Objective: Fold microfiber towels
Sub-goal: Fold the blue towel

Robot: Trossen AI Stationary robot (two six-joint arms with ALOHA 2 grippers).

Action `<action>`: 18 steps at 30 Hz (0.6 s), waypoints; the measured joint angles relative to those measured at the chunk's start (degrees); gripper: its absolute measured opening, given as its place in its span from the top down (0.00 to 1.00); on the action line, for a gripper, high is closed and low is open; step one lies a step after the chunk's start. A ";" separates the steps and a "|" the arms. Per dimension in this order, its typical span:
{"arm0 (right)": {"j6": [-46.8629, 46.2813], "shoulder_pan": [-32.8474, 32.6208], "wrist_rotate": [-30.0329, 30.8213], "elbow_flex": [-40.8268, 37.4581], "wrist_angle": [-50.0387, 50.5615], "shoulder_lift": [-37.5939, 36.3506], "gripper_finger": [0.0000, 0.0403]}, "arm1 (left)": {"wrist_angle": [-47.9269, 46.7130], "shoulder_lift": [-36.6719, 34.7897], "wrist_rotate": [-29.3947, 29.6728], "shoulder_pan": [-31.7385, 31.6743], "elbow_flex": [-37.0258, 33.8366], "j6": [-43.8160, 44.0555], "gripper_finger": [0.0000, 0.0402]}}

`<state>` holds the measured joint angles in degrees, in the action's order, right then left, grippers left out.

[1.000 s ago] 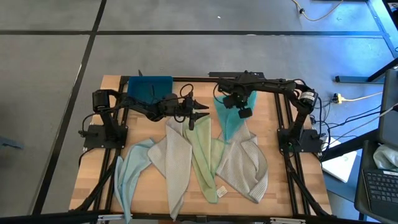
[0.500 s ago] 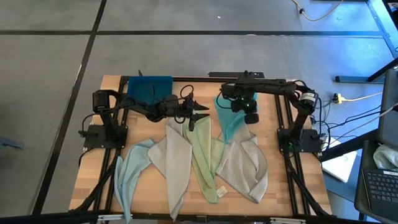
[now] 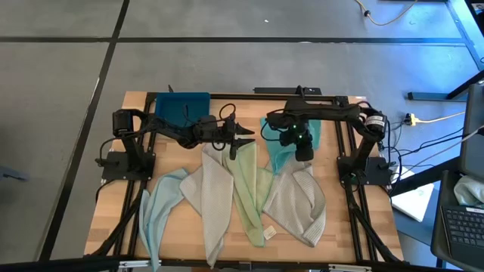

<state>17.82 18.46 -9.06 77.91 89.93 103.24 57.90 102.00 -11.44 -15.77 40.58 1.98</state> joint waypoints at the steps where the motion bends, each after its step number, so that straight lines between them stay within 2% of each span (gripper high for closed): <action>1: -0.65 -0.31 -0.63 0.00 0.02 0.00 0.98 | 0.01 0.00 0.00 0.00 0.00 0.01 0.67; 3: -1.80 -0.83 1.85 0.00 0.00 0.00 0.98 | 0.00 0.00 0.00 0.03 0.00 0.03 0.67; 6: -2.87 -1.22 9.93 0.00 0.02 0.00 0.98 | 0.01 -0.01 -0.41 0.19 0.00 0.90 0.67; 9: -5.24 -1.06 15.84 0.00 0.04 0.00 0.98 | 0.12 0.00 -5.31 0.20 0.00 2.11 0.67; 13: -6.75 -0.62 16.39 0.00 0.05 0.00 0.98 | 0.55 -0.01 -14.69 0.63 0.64 6.53 0.67; 18: -8.64 -0.52 16.56 0.00 0.07 0.00 0.98 | -6.95 -0.01 -9.43 3.52 5.92 6.69 0.66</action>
<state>9.18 17.93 7.50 77.91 90.00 103.24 50.95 102.00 -20.87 -12.25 46.50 8.67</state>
